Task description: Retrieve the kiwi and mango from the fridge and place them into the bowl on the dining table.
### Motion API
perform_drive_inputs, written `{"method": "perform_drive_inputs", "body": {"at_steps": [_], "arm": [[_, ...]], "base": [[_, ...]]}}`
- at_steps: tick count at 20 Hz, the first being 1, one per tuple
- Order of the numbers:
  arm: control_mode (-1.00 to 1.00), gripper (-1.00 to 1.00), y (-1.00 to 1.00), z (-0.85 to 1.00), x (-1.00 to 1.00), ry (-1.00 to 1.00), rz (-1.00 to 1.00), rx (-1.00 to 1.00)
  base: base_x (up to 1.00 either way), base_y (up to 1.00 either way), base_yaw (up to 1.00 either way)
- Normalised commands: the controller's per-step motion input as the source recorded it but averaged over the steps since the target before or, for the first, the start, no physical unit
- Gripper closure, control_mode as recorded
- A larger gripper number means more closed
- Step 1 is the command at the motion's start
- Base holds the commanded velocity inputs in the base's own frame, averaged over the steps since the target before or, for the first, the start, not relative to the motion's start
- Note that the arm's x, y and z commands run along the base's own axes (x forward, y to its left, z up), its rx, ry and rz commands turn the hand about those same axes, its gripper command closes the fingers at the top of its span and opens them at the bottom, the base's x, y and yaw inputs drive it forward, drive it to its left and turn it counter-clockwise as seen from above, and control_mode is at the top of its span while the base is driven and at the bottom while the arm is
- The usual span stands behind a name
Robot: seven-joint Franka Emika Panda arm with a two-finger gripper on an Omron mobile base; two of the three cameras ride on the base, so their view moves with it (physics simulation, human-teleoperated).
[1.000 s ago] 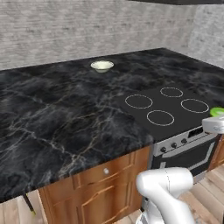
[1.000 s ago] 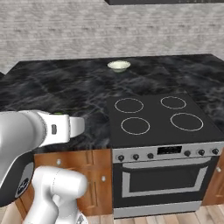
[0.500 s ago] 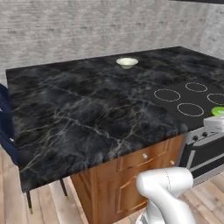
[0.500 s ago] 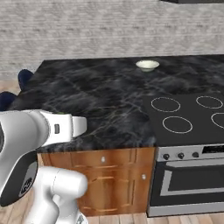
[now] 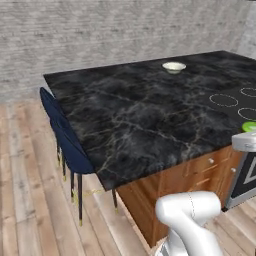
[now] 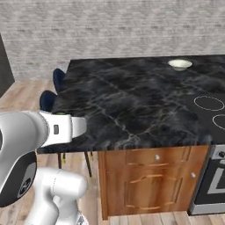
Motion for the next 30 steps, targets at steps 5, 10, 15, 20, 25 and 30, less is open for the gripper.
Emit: {"method": "perform_drive_inputs", "body": {"at_steps": [5,10,15,20,25,30], "arm": [[1.00,1.00,0.00,0.00,0.00,0.00,0.00,0.00],[1.00,1.00,0.00,0.00,0.00,0.00,0.00,0.00],[1.00,1.00,0.00,0.00,0.00,0.00,0.00,0.00],[1.00,1.00,0.00,0.00,0.00,0.00,0.00,0.00],[1.00,1.00,0.00,0.00,0.00,0.00,0.00,0.00],[1.00,1.00,0.00,0.00,0.00,0.00,0.00,0.00]], "base": [[0.00,1.00,0.00],[0.00,1.00,0.02],[0.01,1.00,0.06],[0.13,1.00,0.09],[0.64,0.93,0.09],[1.00,0.53,0.02]]}}
